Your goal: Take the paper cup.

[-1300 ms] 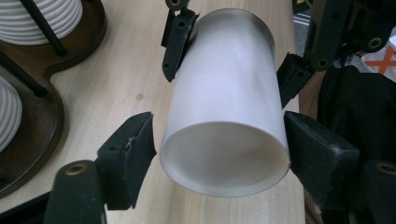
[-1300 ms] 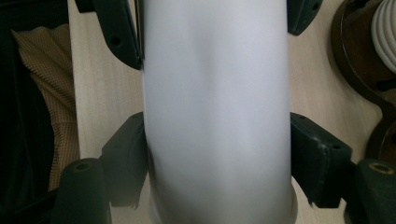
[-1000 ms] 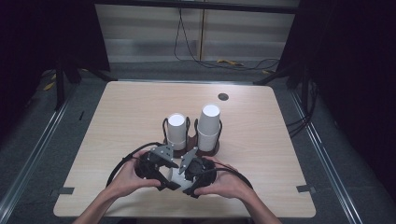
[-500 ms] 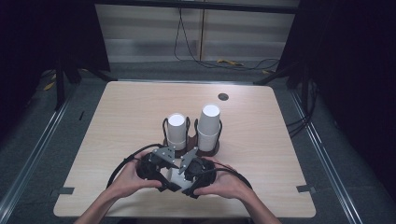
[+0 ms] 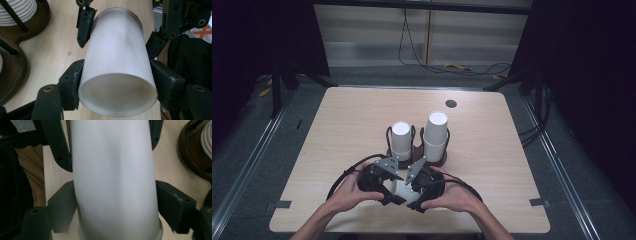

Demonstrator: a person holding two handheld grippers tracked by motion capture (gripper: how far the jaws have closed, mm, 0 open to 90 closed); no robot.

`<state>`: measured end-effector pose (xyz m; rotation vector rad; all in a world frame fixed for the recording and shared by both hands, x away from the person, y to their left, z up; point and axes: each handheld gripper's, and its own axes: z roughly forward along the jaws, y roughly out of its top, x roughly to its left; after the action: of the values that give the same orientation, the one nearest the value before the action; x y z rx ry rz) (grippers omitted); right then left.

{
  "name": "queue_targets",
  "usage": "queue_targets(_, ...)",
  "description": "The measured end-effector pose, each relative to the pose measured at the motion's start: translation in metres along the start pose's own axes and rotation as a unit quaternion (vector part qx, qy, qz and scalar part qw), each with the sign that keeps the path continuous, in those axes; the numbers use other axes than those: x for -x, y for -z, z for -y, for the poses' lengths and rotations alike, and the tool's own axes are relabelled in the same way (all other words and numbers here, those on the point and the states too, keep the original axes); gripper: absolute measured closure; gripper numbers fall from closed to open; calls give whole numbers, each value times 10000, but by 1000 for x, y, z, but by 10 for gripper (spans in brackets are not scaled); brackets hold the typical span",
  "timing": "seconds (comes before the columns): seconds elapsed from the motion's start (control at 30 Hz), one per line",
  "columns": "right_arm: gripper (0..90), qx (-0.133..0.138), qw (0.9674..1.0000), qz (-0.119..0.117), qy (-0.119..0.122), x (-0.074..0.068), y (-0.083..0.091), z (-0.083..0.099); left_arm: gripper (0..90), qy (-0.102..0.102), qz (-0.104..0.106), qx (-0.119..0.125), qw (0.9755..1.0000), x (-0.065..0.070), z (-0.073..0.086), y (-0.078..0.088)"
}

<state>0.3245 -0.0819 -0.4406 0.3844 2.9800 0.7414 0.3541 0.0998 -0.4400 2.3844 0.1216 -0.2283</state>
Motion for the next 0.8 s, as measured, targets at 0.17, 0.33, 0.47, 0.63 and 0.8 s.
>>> queue_targets(0.17, 178, 116, 9999, -4, -105, 2, 1, 3, 328, -35, -70, 120, 9999, 0, 1, 3)
queue_targets(0.33, 171, 201, 9994, -12, -272, 5, 4, 5, 328, 30, -84, 169, 9998, -2, 2, 4)
queue_targets(0.47, 151, 339, 9986, -58, -392, 10, 8, 10, 328, 16, -143, 106, 9998, -2, 2, 8)
queue_targets(0.63, 150, 389, 9980, -56, -503, 11, 9, 16, 328, 87, -129, 330, 9993, -3, 4, 9)
queue_targets(0.8, 147, 422, 9973, -85, -593, 13, 10, 20, 328, 116, -156, 442, 9988, -4, 5, 12)
